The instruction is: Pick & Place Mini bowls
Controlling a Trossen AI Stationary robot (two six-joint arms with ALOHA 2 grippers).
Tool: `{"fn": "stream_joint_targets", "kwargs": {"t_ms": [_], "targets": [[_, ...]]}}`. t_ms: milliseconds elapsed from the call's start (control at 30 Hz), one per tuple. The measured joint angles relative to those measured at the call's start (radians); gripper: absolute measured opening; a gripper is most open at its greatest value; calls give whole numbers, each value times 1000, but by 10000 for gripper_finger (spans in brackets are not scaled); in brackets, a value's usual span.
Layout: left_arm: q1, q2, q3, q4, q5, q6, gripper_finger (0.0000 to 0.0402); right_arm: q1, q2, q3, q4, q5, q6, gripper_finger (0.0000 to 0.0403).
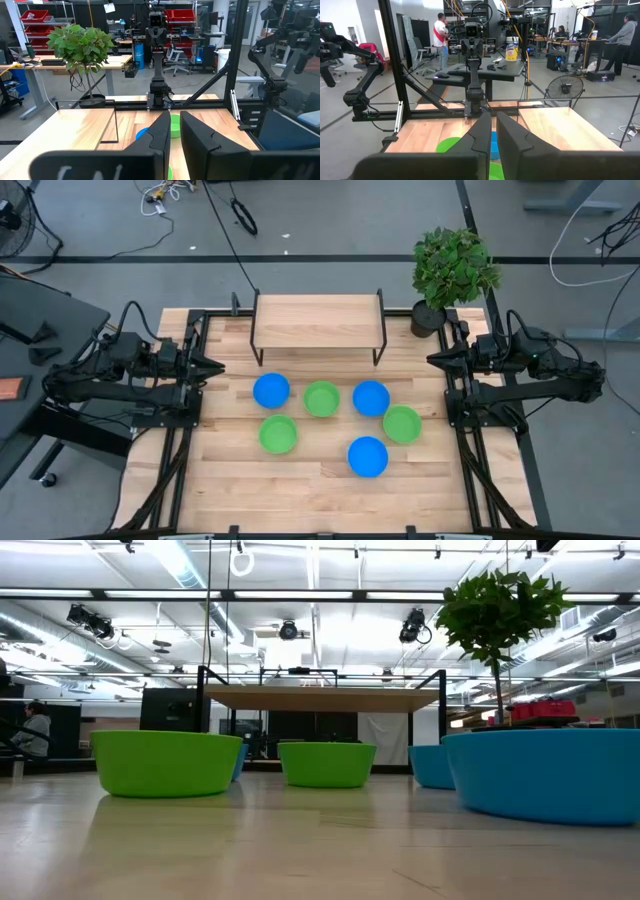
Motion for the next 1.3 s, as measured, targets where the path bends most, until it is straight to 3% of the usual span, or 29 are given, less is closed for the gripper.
{"fn": "stream_joint_targets", "kwargs": {"t_ms": [867, 1300], "targets": [[0, 0, 0, 0, 0, 0, 48, 0, 0, 0, 35, 0, 0, 34], [0, 0, 0, 0, 0, 0, 48, 0, 0, 0, 335, 0, 0, 34]]}}
